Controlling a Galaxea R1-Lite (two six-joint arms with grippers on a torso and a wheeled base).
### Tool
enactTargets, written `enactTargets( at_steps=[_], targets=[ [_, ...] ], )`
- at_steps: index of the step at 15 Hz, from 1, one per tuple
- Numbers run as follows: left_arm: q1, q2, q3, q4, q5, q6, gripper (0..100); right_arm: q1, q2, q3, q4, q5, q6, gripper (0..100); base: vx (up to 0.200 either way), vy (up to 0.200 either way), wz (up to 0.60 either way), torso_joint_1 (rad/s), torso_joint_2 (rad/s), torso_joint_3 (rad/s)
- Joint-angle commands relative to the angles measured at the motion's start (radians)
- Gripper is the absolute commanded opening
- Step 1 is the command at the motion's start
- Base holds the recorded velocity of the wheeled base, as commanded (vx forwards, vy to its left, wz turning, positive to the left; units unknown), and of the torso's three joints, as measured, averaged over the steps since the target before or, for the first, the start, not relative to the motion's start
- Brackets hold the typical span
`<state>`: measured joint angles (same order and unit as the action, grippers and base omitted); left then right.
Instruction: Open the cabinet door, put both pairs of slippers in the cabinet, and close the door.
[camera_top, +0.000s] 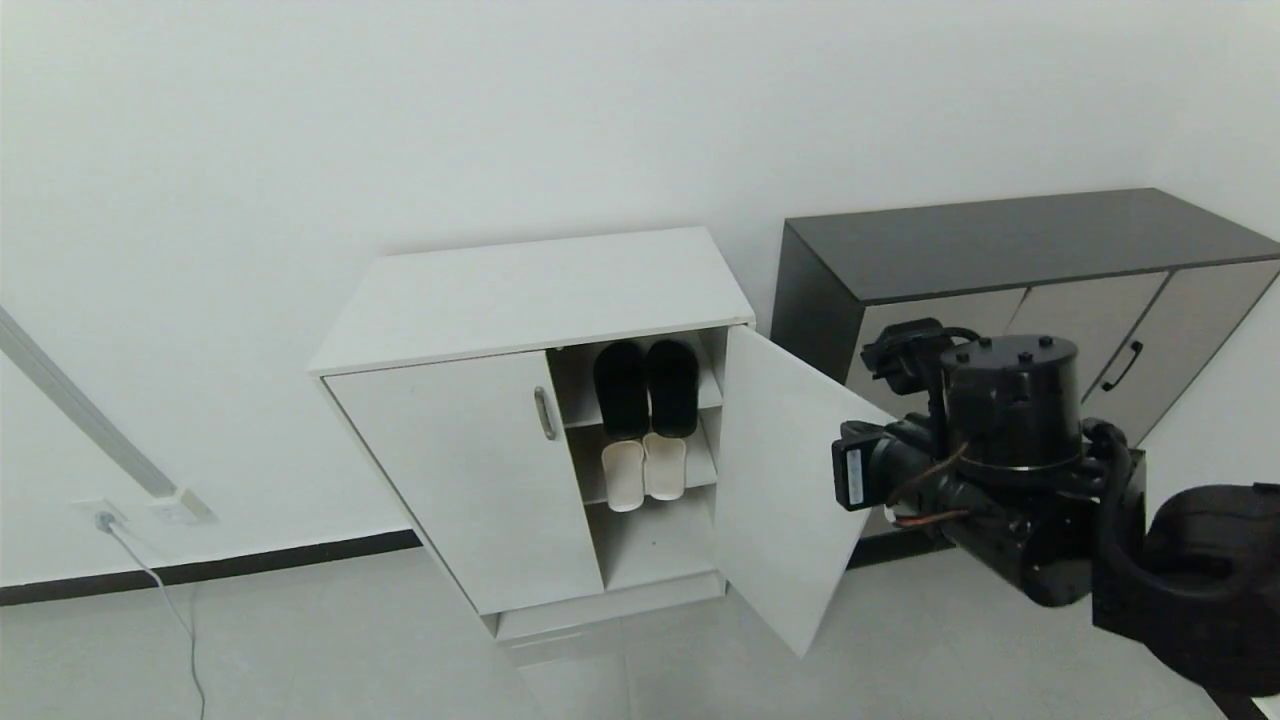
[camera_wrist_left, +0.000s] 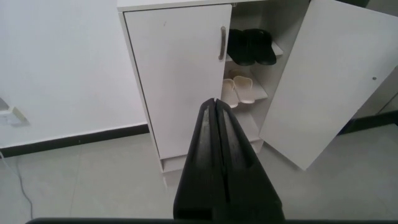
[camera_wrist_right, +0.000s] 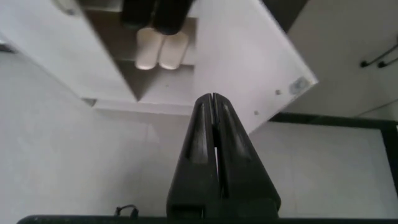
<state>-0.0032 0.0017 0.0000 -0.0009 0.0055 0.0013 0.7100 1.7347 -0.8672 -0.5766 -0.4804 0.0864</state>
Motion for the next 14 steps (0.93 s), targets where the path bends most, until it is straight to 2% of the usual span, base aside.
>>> enactTargets(
  at_steps=[1, 2, 4, 8, 10, 14],
  targets=[
    [0.0, 0.001, 0.0, -0.001, 0.001, 0.0, 0, -0.07, 0.071, -0.07, 0.001, 0.026, -0.013, 0, 0.0, 0.0, 0.0, 0.0, 0.0, 0.0],
    [0.0, 0.001, 0.0, -0.001, 0.001, -0.001, 0, -0.119, 0.106, -0.15, 0.007, 0.056, -0.043, 0, 0.0, 0.0, 0.0, 0.0, 0.0, 0.0],
    [0.0, 0.001, 0.0, -0.001, 0.001, -0.001, 0, -0.161, 0.146, -0.233, 0.014, 0.072, -0.068, 0, 0.0, 0.0, 0.0, 0.0, 0.0, 0.0],
    [0.0, 0.0, 0.0, -0.001, 0.001, -0.001, 0, -0.245, 0.218, -0.415, 0.159, 0.152, -0.068, 0, 0.0, 0.0, 0.0, 0.0, 0.0, 0.0],
    [0.0, 0.001, 0.0, -0.001, 0.001, -0.003, 0, -0.28, 0.279, -0.478, 0.164, 0.171, -0.063, 0, 0.0, 0.0, 0.0, 0.0, 0.0, 0.0],
    [0.0, 0.001, 0.0, -0.001, 0.001, -0.003, 0, -0.317, 0.368, -0.518, 0.155, 0.204, -0.06, 0, 0.0, 0.0, 0.0, 0.0, 0.0, 0.0]
  ],
)
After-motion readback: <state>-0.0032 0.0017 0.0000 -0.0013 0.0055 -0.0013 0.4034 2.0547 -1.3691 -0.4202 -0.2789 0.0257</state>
